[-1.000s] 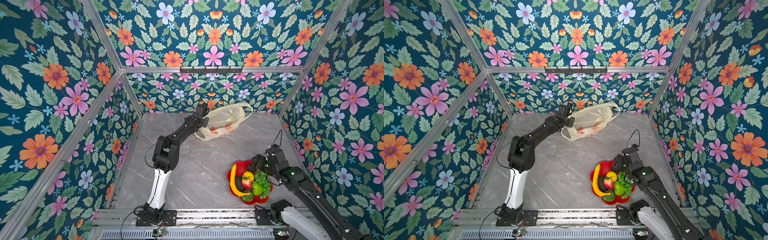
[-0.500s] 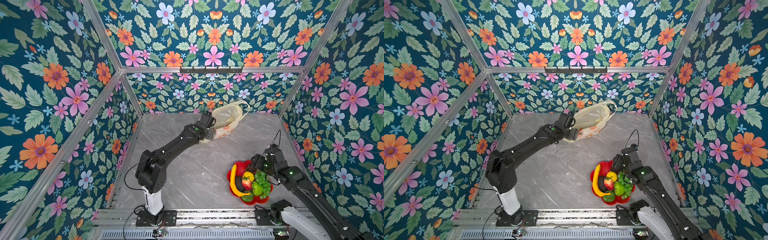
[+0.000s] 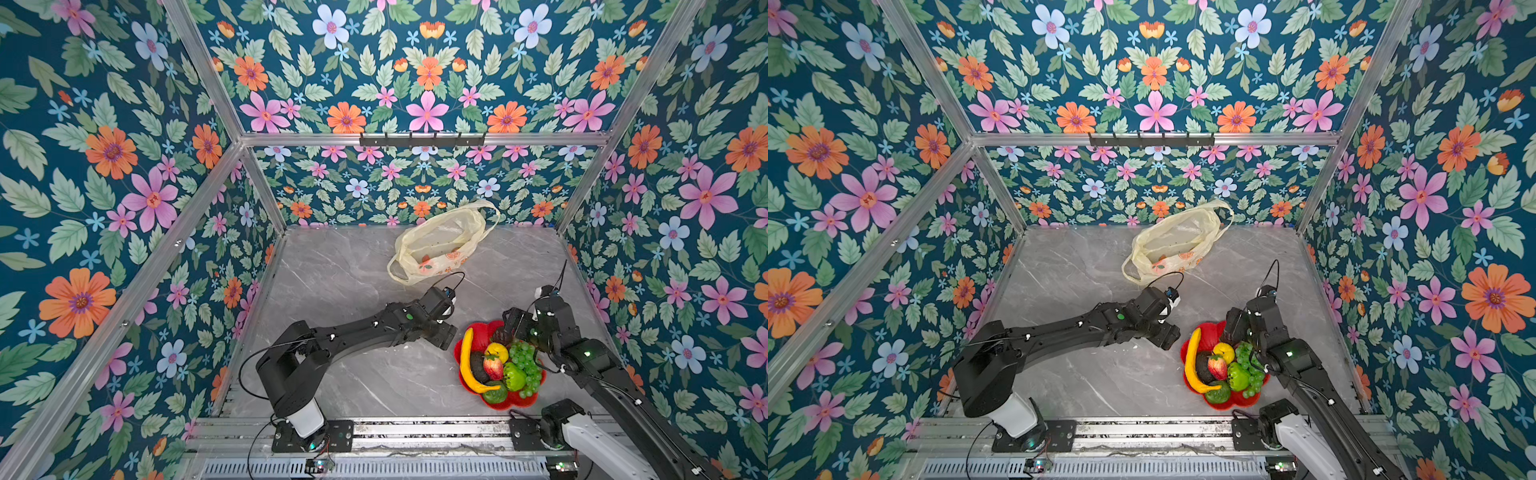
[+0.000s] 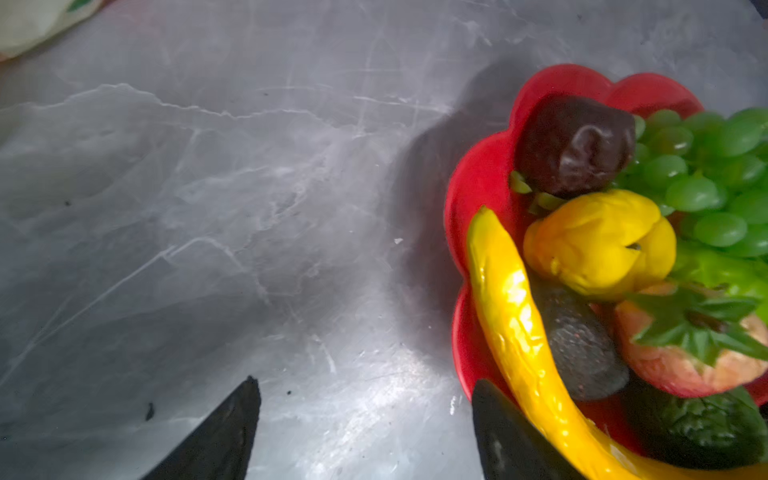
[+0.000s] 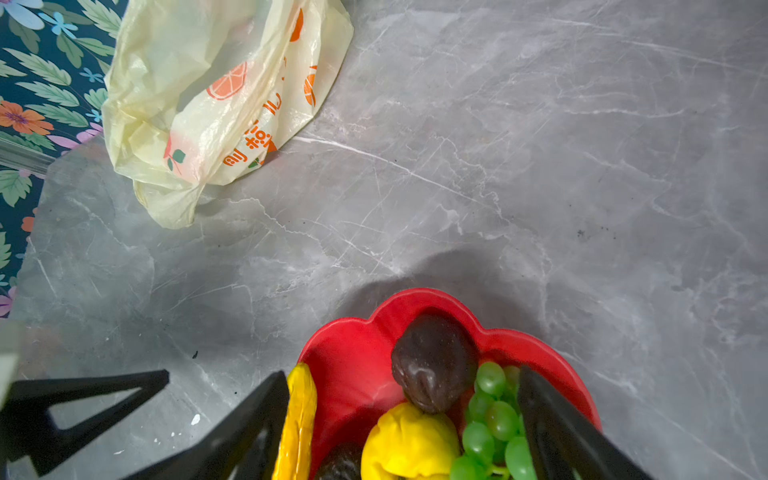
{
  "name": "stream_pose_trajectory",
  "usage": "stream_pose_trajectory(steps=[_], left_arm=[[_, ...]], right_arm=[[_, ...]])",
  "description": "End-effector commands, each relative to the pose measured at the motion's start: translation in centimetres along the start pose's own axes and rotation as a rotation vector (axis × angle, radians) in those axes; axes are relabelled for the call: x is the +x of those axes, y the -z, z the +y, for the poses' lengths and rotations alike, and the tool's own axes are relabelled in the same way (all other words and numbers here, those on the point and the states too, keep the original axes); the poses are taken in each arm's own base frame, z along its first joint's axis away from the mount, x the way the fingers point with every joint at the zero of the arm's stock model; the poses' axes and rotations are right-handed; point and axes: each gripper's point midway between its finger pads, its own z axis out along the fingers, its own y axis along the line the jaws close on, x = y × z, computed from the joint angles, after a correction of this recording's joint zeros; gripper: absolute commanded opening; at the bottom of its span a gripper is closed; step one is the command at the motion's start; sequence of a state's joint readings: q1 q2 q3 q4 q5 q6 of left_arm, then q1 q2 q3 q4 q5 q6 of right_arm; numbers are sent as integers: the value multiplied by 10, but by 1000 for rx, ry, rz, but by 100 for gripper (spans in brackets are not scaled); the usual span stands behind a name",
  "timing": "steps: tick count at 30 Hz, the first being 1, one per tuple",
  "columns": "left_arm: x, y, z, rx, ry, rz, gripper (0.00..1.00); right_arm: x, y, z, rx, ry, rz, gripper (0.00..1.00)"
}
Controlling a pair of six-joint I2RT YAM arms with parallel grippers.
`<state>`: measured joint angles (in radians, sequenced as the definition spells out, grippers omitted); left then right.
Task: Take fruits out of the plastic bag
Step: Move the plate at the center of the table.
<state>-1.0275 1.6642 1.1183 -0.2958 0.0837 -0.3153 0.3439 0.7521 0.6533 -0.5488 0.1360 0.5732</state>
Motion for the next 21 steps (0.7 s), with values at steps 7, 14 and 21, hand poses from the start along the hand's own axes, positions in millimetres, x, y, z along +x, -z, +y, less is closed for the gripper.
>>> stream_pose_trajectory(steps=[7, 14, 21], left_arm=[[9, -19, -26, 62, 26, 27, 68], [17, -27, -26, 55, 31, 62, 56], [22, -36, -34, 83, 35, 89, 44]], right_arm=[[-4, -2, -2, 4, 15, -39, 89], [-2, -2, -4, 5, 15, -40, 89], [1, -6, -5, 13, 12, -28, 89]])
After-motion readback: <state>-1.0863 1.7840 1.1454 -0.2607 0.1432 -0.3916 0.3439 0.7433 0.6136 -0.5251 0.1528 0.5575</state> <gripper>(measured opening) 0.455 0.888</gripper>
